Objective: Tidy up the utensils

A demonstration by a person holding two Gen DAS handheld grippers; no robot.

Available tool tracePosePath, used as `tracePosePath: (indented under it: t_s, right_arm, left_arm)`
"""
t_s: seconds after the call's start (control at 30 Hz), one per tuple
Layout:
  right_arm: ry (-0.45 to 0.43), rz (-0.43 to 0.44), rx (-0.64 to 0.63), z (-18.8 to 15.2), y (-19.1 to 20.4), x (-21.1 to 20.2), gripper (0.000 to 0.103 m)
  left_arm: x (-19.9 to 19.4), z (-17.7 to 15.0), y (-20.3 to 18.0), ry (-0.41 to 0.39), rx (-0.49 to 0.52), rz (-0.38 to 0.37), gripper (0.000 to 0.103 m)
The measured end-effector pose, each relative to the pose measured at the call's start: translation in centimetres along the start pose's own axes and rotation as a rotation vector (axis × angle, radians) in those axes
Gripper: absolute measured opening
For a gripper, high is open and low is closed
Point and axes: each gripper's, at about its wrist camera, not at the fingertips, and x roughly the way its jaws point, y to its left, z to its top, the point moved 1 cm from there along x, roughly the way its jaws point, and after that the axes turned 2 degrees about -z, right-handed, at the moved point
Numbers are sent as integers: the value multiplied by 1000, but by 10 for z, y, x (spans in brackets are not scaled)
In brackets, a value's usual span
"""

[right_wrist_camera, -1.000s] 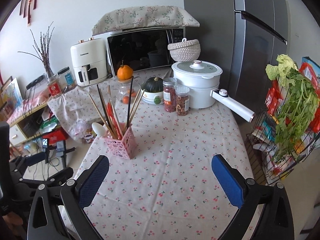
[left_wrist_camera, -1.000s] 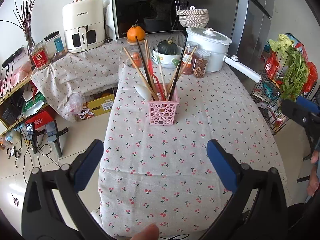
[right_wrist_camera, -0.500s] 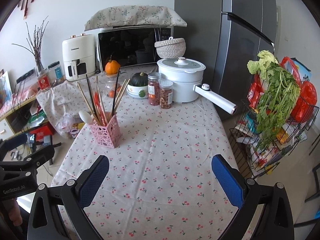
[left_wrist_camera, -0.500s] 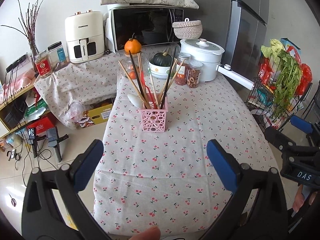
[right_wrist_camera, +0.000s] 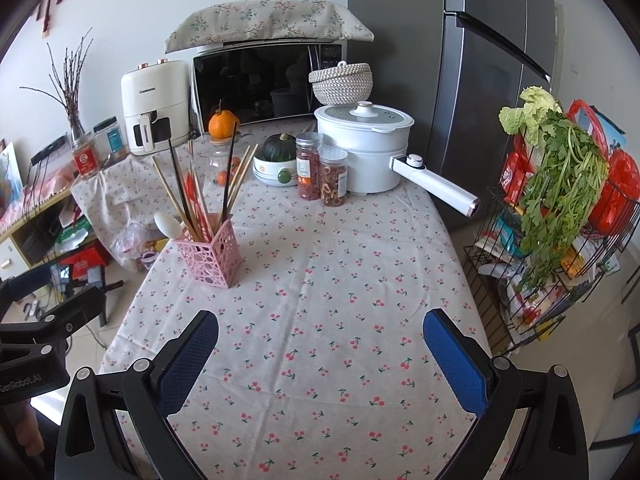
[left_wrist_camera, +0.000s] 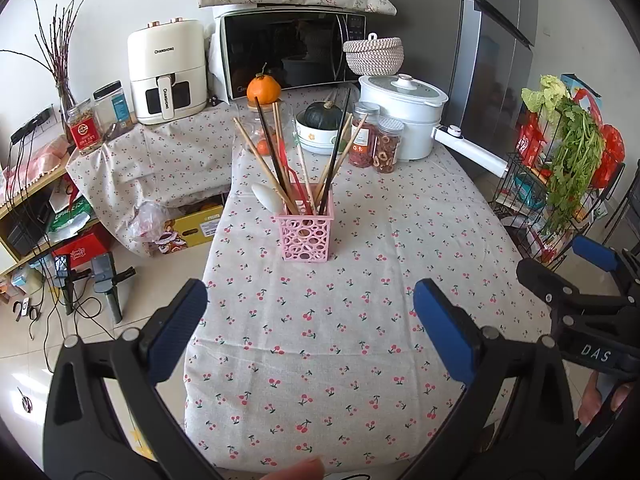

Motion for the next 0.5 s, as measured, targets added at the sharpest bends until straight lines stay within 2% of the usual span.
tracePosePath:
  t_s: [0.5]
  right_arm:
    - [7, 1, 27, 0, -3, 4, 103]
  left_arm:
    - [0, -1, 1, 2, 0, -1, 102]
